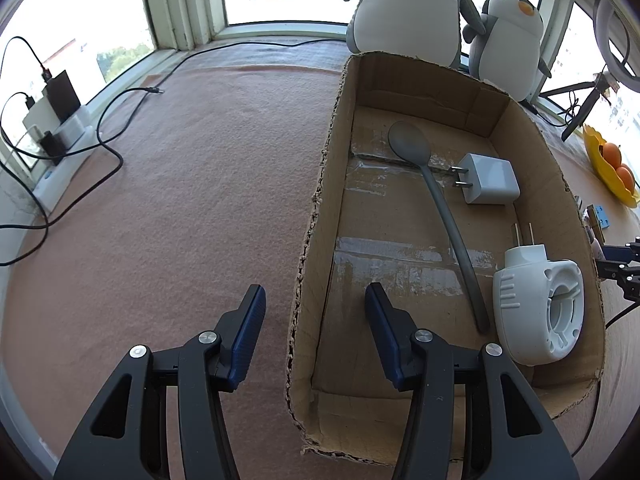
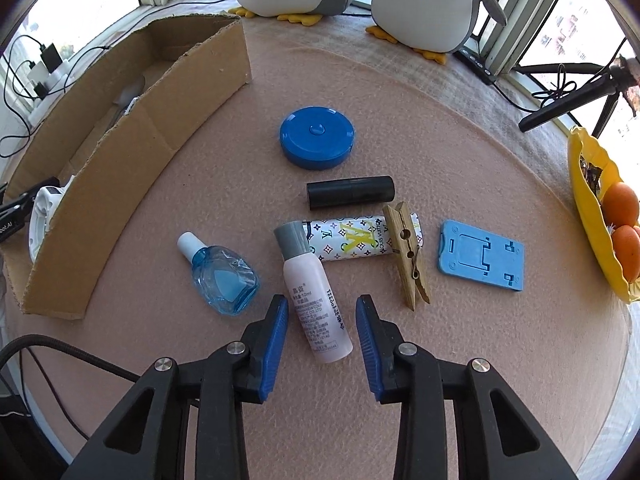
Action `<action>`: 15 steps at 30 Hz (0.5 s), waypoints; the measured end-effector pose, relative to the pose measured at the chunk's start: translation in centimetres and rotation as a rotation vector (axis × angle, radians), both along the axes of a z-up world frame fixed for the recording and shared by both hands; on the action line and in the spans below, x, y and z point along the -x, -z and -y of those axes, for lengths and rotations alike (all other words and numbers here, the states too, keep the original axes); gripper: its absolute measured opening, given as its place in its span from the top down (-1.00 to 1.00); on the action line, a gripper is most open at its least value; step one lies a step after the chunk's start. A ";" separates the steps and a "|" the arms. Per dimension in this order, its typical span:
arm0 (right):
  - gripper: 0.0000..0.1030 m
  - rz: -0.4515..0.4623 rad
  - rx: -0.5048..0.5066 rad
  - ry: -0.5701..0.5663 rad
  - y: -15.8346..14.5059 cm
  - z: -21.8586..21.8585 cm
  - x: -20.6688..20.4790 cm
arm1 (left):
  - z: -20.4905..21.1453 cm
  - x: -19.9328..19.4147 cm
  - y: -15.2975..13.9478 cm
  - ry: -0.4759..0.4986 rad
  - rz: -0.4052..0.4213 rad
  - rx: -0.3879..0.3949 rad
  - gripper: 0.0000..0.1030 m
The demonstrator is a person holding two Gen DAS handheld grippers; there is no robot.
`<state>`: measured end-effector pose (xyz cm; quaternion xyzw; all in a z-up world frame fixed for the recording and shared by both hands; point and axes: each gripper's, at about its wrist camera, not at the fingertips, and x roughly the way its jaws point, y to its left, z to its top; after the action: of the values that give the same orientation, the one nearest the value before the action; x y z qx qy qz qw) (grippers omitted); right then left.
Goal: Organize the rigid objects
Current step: 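Move the right tool to the white lotion bottle and grasp it, then carry the lotion bottle over the box and lower it inside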
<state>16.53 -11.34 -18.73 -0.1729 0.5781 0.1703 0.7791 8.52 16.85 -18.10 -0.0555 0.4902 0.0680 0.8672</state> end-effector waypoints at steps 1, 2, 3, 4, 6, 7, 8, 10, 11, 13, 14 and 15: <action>0.53 -0.009 -0.007 0.004 0.1 0.0 -0.1 | 0.0 0.0 0.0 0.000 0.000 0.000 0.00; 0.55 -0.013 -0.012 0.008 0.2 0.1 -0.1 | 0.0 0.0 0.0 0.000 0.000 0.000 0.00; 0.56 -0.016 -0.017 0.012 0.2 0.1 -0.1 | 0.0 0.1 0.0 0.000 0.000 0.001 0.00; 0.57 -0.019 -0.024 0.015 0.2 0.2 -0.1 | 0.0 0.0 0.0 0.000 0.000 0.001 0.00; 0.61 -0.032 -0.046 0.027 0.2 0.3 -0.1 | 0.0 0.0 0.0 0.000 0.000 0.000 0.00; 0.64 -0.039 -0.057 0.036 0.3 0.5 0.0 | 0.0 0.0 0.0 0.000 0.000 0.000 0.00; 0.65 -0.044 -0.066 0.047 0.3 0.6 0.1 | 0.0 0.0 0.0 0.000 0.000 0.000 0.00; 0.65 -0.053 -0.091 0.079 0.3 1.1 0.3 | 0.0 0.0 0.0 0.000 0.000 0.000 0.00; 0.65 -0.057 -0.108 0.097 0.3 1.3 0.3 | 0.0 0.0 0.0 0.000 0.000 0.000 0.00; 0.65 -0.065 -0.144 0.139 0.2 1.9 0.5 | 0.0 0.0 0.0 0.000 -0.001 0.000 0.00; 0.65 -0.068 -0.160 0.158 0.2 2.2 0.6 | 0.0 0.0 0.0 0.000 0.000 0.000 0.00; 0.65 -0.070 -0.179 0.179 0.2 2.5 0.7 | 0.0 0.0 0.0 0.000 0.000 0.000 0.00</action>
<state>15.80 -13.86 -18.92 -0.0443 0.6005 0.1569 0.7828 8.55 16.84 -18.09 -0.0556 0.4903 0.0681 0.8671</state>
